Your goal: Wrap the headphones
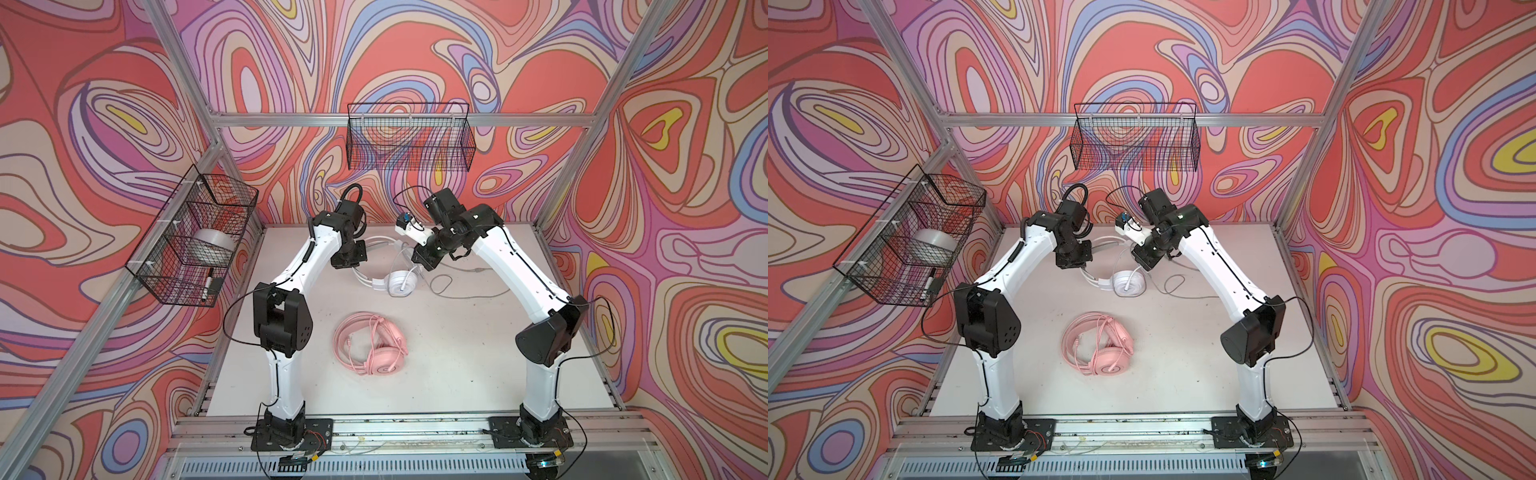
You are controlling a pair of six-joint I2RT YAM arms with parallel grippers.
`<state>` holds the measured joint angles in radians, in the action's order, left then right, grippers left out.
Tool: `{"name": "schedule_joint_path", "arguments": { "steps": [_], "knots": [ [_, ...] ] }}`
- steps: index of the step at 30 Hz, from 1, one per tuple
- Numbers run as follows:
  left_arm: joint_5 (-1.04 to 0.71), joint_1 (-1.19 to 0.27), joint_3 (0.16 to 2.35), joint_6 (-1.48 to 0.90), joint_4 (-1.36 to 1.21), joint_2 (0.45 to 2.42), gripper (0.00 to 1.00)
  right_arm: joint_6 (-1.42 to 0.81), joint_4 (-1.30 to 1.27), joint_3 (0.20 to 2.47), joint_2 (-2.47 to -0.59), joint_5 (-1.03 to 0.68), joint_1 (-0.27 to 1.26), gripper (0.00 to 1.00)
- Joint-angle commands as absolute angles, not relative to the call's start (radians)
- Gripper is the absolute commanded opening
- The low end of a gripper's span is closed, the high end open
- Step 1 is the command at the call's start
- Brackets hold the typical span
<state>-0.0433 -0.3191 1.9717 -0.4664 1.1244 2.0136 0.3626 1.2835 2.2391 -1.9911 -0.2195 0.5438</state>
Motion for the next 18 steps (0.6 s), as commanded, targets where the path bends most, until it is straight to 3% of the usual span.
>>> {"name": "schedule_joint_path", "arguments": {
  "steps": [1,8,18],
  "knots": [
    [-0.124,-0.322,1.972,-0.4,1.118,1.979,0.0,0.337,1.272,2.294,-2.041,-0.179,0.498,0.0],
    [-0.185,-0.324,1.953,-0.361,1.096,1.965,0.0,0.32,1.27,2.386,-2.138,-0.204,0.422,0.0],
    [-0.262,-0.324,1.949,-0.33,1.077,1.938,0.0,0.201,1.169,2.297,-2.218,-0.313,0.275,0.0]
  ]
}}
